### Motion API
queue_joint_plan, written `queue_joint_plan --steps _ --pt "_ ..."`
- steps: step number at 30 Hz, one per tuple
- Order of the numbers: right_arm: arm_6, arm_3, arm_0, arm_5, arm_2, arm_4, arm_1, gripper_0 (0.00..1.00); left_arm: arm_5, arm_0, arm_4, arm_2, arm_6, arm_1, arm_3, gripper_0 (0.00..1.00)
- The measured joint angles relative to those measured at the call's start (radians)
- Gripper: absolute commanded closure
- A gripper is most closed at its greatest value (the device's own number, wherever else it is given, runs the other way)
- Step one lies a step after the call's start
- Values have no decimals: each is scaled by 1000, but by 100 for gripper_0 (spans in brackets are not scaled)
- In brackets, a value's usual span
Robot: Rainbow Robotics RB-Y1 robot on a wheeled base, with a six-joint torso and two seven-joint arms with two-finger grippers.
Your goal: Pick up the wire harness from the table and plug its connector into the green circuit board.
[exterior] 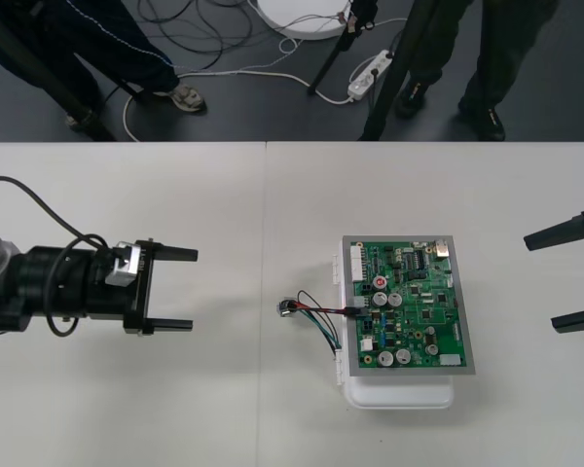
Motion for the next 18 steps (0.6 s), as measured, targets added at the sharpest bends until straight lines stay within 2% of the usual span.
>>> queue_joint_plan --steps 4,11,18 --pt "17 28 0 3 0 -129 -31 0 -55 53 -6 69 92 40 -93 0" --pt "217 69 2 3 0 -215 -87 0 -94 129 -7 199 317 101 -240 0" --pt "217 60 42 4 0 -283 -92 0 -105 179 32 288 350 136 -352 0"
